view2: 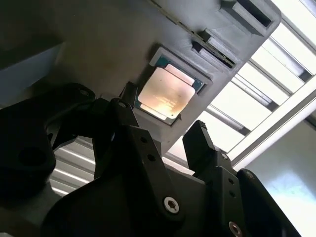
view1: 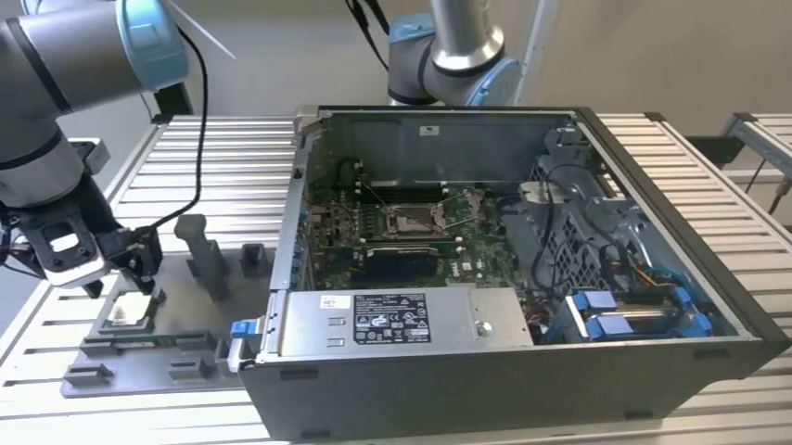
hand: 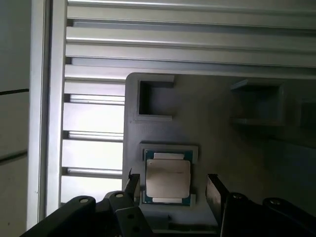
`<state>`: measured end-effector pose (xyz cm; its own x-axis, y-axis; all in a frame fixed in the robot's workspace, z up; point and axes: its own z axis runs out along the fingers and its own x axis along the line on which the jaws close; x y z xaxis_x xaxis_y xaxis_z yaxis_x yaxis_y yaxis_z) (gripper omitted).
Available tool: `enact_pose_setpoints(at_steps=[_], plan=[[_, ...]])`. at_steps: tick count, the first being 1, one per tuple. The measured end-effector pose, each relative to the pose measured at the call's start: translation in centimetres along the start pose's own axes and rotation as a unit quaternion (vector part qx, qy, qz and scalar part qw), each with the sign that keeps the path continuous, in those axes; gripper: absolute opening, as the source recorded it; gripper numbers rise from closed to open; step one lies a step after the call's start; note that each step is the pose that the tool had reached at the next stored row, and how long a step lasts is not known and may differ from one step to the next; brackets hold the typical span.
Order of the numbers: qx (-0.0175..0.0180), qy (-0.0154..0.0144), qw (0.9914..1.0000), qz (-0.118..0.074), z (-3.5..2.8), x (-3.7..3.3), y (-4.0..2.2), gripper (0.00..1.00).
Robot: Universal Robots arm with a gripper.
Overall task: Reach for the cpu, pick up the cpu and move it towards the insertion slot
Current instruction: 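Pick up the cpu and move it towards the insertion slot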
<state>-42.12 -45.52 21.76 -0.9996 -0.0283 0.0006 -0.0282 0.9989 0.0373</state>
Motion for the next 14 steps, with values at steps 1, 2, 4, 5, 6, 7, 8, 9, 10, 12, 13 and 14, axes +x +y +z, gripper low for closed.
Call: enact_pose_setpoints(at_steps=[1, 2, 4, 5, 6, 7, 8, 9, 10, 12, 13, 14], plan=[[0.0001, 0.0001, 1.0, 0.0, 0.18, 0.08, -0.01, 1.0], [0.0001, 0.0, 1.0, 0.0, 0.36, 0.13, -0.02, 1.0], [0.0001, 0.0, 1.0, 0.0, 0.7, 0.24, -0.03, 1.0], [0.0, 0.0, 1.0, 0.0, 0.9, 0.3, -0.03, 1.0], [0.0, -0.0001, 1.0, 0.0, 1.07, 0.33, -0.04, 1.0], [0.0, -0.0001, 1.0, 0.0, 1.23, 0.36, -0.05, 1.0], [0.0, 0.0, 1.0, 0.0, 1.35, 0.37, -0.05, 1.0], [0.0001, 0.0, 1.0, 0.0, 1.47, 0.37, -0.05, 1.0], [0.0001, 0.0, 1.0, 0.0, 1.61, 0.37, -0.06, 1.0], [0.0, 0.0, 1.0, 0.0, 1.91, 0.38, -0.08, 1.0], [0.0, 0.0, 1.0, 0.0, 2.05, 0.37, -0.1, 1.0], [0.0001, 0.0, 1.0, 0.0, 2.18, 0.37, -0.14, 1.0]])
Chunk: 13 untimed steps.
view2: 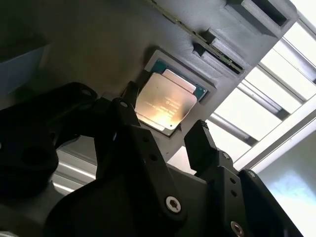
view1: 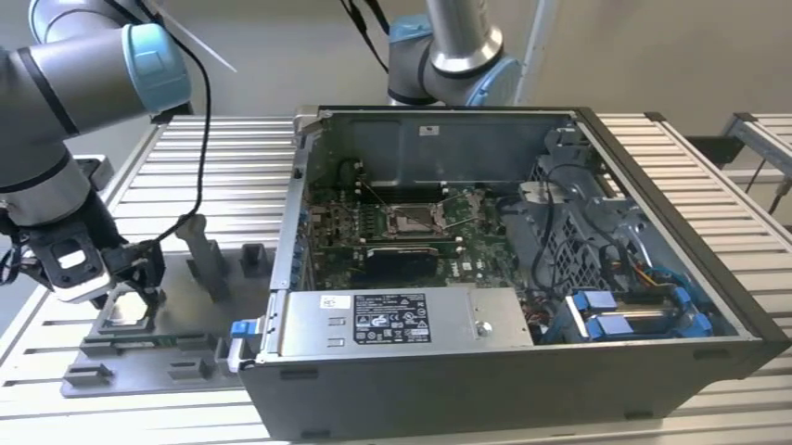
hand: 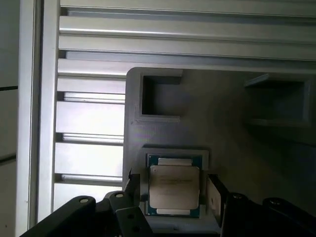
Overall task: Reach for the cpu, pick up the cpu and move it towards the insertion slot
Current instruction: 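Pick up the cpu and move it towards the insertion slot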
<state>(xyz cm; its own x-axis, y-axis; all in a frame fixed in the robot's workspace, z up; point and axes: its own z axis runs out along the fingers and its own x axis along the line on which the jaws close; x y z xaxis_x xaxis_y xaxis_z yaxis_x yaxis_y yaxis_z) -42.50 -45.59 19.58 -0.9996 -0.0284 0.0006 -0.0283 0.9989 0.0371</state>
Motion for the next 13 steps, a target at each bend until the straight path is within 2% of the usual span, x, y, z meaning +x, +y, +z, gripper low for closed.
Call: enact_pose_setpoints(at_steps=[5, 13], plan=[[0.0, 0.0, 1.0, 0.0, 0.63, 0.01, -0.14, 1.0], [0.0, 0.0, 1.0, 0.0, 0.89, -0.02, -0.2, 1.0]])
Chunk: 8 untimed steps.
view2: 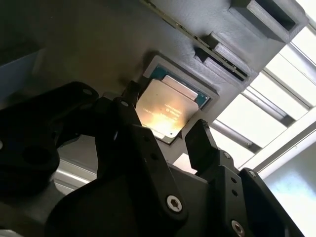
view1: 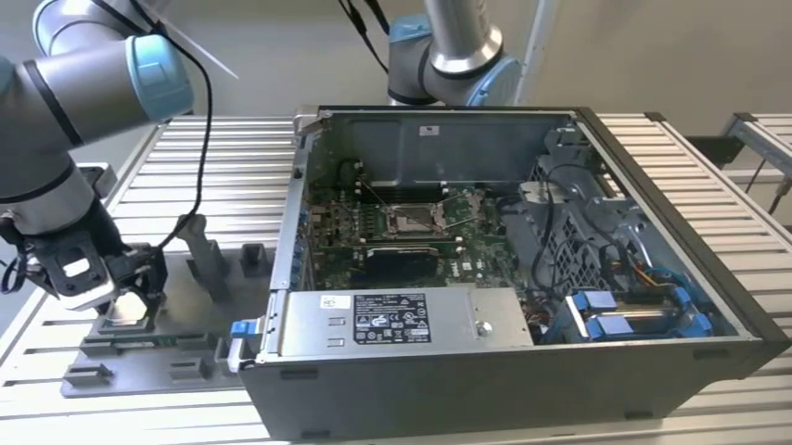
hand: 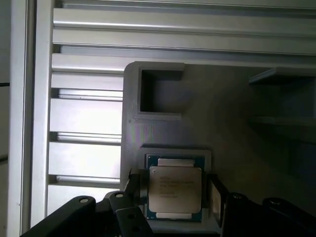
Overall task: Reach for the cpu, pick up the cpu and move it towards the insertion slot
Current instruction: 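Pick up the cpu and move it towards the insertion slot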
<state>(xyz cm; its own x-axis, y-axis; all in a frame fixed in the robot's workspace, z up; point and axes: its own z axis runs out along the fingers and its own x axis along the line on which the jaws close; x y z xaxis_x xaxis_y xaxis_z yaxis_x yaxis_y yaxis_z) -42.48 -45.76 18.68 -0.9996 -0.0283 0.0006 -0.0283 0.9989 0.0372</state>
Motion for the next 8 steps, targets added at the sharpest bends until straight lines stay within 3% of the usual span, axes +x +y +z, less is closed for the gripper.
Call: enact_pose_setpoints(at_steps=[8], plan=[[0.0, 0.0, 1.0, 0.0, 0.06, 0.0, -0.02, 1.0]])
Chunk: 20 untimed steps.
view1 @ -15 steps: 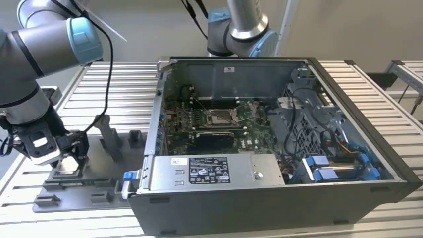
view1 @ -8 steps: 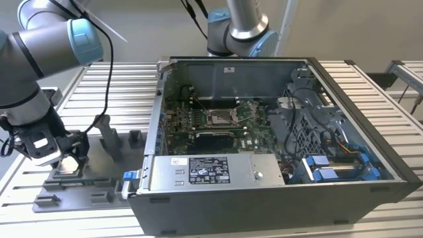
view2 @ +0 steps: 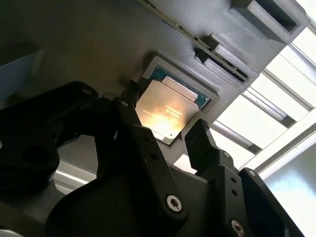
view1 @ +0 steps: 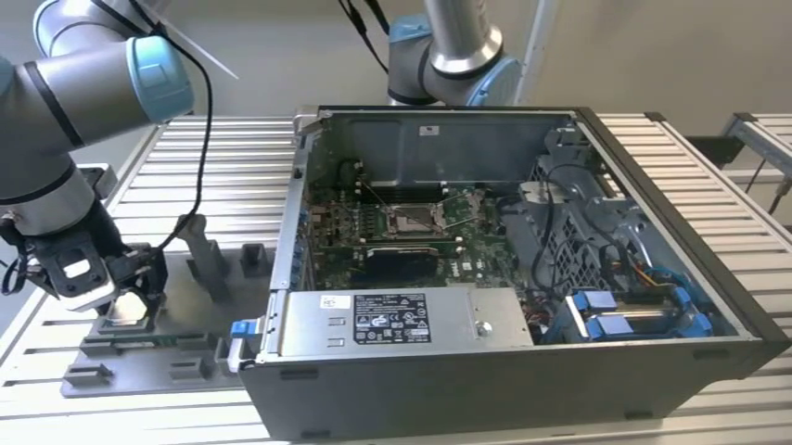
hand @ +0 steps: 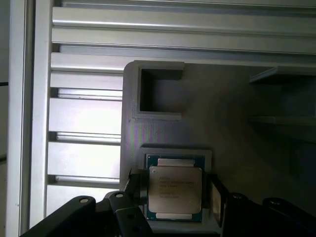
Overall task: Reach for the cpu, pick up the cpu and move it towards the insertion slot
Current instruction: 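Pick up the cpu and move it towards the insertion slot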
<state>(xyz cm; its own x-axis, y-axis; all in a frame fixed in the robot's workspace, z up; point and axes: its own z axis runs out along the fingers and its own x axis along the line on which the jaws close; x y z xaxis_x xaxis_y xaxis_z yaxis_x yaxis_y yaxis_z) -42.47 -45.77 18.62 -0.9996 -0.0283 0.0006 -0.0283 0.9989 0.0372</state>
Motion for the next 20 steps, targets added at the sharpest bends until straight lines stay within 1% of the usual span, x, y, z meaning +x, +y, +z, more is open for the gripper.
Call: enact_pose_setpoints(at_steps=[4, 5, 15, 16, 20], plan=[[0.0, 0.0, 1.0, 0.0, 0.0, 0.0, 0.0, 1.0], [0.0, 0.0, 1.0, 0.0, 0.0, 0.0, 0.0, 0.0], [-0.0001, -0.0001, 1.0, 0.0, -0.08, 0.0, 0.0, 0.0], [-0.0002, 0.0001, 1.0, 0.0, -0.34, 0.0, 0.01, 0.0], [0.0, 0.0005, 1.0, 0.001, -2.18, 0.0, 0.07, 0.0]])
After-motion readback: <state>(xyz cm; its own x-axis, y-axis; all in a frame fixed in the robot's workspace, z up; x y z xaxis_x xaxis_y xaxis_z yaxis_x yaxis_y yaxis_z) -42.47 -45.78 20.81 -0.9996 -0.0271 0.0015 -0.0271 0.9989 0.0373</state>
